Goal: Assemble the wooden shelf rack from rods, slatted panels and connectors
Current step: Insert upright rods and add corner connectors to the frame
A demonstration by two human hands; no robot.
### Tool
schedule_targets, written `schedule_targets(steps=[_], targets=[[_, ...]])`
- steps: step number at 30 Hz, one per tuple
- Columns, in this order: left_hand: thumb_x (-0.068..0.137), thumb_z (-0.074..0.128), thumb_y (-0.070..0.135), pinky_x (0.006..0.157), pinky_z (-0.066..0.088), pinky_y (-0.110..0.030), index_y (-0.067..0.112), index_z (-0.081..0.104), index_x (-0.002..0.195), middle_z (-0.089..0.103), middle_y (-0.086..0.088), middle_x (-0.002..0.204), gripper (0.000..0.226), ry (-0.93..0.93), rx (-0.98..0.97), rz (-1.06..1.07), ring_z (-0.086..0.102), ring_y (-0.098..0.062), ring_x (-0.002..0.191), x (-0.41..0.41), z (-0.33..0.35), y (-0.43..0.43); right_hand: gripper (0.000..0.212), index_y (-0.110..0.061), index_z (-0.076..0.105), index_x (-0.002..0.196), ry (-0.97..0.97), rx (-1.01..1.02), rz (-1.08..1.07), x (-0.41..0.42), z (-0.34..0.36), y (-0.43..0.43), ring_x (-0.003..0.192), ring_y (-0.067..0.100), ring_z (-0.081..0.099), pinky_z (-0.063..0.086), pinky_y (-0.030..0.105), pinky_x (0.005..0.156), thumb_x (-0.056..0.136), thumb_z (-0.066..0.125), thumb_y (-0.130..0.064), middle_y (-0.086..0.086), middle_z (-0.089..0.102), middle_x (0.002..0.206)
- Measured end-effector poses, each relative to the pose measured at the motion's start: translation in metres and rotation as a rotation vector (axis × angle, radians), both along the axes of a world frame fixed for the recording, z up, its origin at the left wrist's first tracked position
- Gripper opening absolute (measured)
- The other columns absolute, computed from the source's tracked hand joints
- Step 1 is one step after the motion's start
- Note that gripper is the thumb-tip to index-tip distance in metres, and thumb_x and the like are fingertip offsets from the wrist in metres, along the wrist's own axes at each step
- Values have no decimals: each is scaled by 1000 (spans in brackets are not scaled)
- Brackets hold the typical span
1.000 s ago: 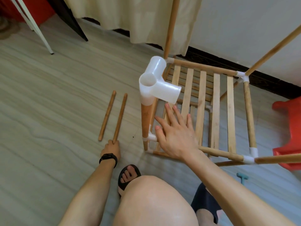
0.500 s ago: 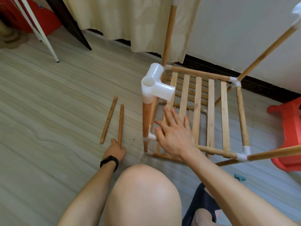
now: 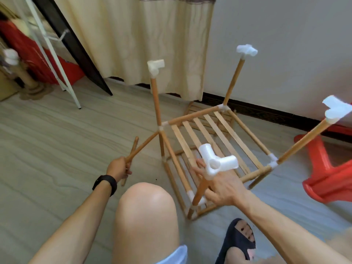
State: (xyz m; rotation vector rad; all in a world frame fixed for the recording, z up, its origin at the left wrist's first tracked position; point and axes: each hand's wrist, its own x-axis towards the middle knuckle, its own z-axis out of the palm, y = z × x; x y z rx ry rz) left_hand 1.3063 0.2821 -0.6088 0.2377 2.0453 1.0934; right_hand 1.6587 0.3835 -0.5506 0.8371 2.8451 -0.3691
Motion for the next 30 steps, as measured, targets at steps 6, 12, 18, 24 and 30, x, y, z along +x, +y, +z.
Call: schedule_targets(steps=[6,12,18,24,30], targets=[[105,24,15,58,42,-32,5,61,101,42,-5,71,38,75,185,128,50,-19,53,-13,73,0,80,-25,49,145,-83,247,-244,70,11,20,131,29,50,43,46,107,81,30,-69,7,49,147],[100,27,20,61,46,-33,10,64,96,45,-1,73,39,131,301,155,48,-20,61,-15,146,7,72,-26,20,158,21,-9,-561,106,49,58,150,25,24,21,31,120,98,44,-59,4,24,163],[100,31,17,50,50,-24,14,61,91,46,-2,71,31,195,541,40,45,-18,57,21,250,34,28,-36,68,117,575,-131,-681,116,178,72,111,7,60,38,22,92,98,54,-51,-15,68,112],[100,28,10,58,43,-33,13,63,89,44,-5,69,37,245,711,-223,43,-21,57,89,337,64,35,-34,67,120,898,-141,-670,114,255,68,107,7,66,49,28,97,92,62,-56,-12,71,113],[97,29,5,52,42,-29,9,66,86,41,-5,63,39,335,731,-514,42,-20,50,135,364,77,70,-18,34,149,1361,-545,-733,91,280,42,90,22,76,59,38,81,93,65,-47,5,56,129]])
